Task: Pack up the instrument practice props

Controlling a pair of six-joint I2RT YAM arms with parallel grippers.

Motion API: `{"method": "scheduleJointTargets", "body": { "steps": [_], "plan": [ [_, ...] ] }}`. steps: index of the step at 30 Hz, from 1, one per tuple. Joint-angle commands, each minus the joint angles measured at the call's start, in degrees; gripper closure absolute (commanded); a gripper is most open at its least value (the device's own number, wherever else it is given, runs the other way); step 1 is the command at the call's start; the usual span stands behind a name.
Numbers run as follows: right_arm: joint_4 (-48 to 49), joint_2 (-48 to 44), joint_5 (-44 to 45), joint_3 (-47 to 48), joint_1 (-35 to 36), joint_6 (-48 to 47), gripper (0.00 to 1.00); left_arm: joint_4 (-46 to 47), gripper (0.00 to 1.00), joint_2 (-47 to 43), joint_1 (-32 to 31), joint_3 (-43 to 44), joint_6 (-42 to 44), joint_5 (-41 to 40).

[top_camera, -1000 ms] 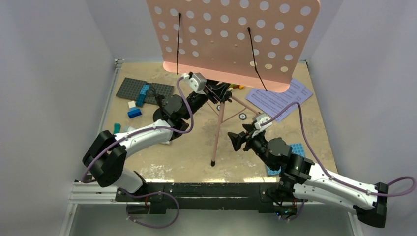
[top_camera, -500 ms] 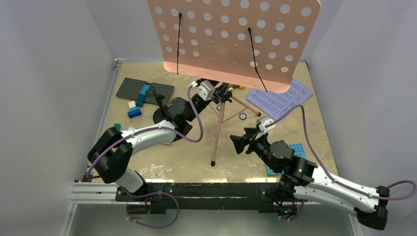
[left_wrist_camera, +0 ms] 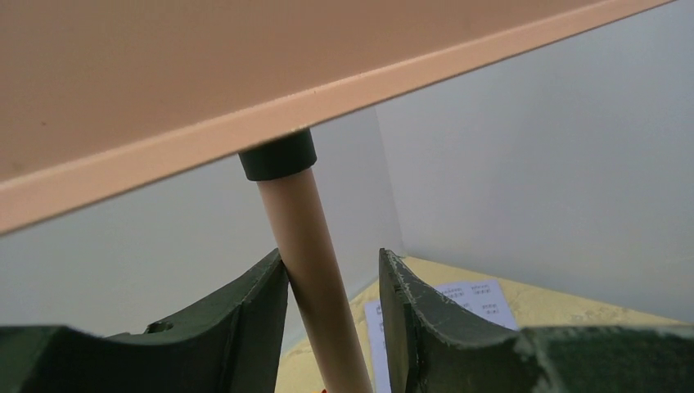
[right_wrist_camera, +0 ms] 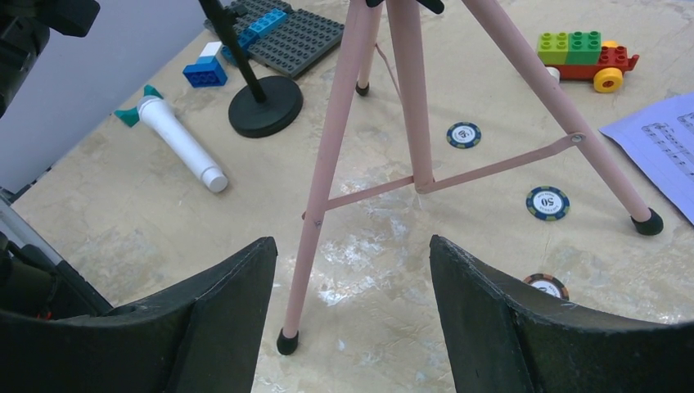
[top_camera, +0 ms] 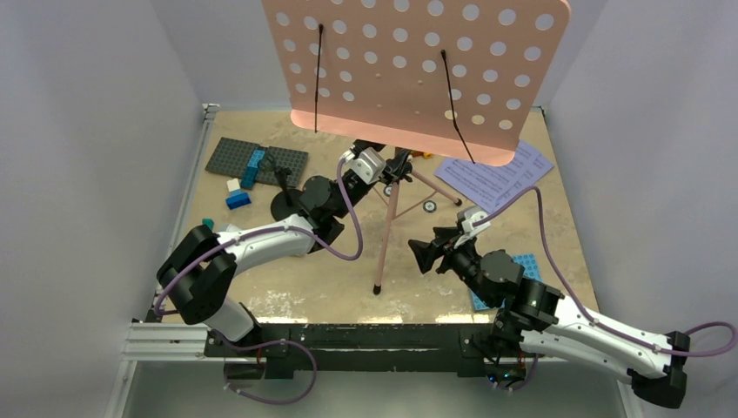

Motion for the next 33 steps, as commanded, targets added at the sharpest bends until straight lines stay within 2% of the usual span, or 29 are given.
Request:
{"method": "scheduleJointTargets", "body": {
  "steps": [1, 6, 14, 20, 24, 33],
  "plan": [
    [0.3, -0.7, -0.7, -0.8, 0.0, 1.5, 0.27, 5.6, 0.51, -1.2, -1.4, 2.6, 2.7, 0.1],
    [0.5, -0.7, -0.8, -1.2, 0.0, 2.0, 0.27, 6.0, 0.52, -1.8, -1.6, 3.4, 2.7, -0.3],
    [0.4, -0.6, -1.0, -1.1, 0.0, 2.4, 0.27, 3.6, 0.67, -1.3, -1.7, 5.7, 3.2, -0.4],
    [0.1, -1.1, -1.2, -1.2, 0.0, 2.8, 0.28, 3.1, 0.66, -0.6, -1.7, 6.1, 2.3, -0.8],
    [-0.1, -0.8, -1.3, -1.1, 0.0, 3.0, 0.28, 2.2, 0.98, -0.3, -1.7, 6.2, 2.4, -1.1],
    [-2.1, -1.2, -1.4, -0.4, 0.0, 3.4, 0.27, 0.5, 1.00, -1.2, -1.6, 0.8, -1.3, -2.8]
  ]
}}
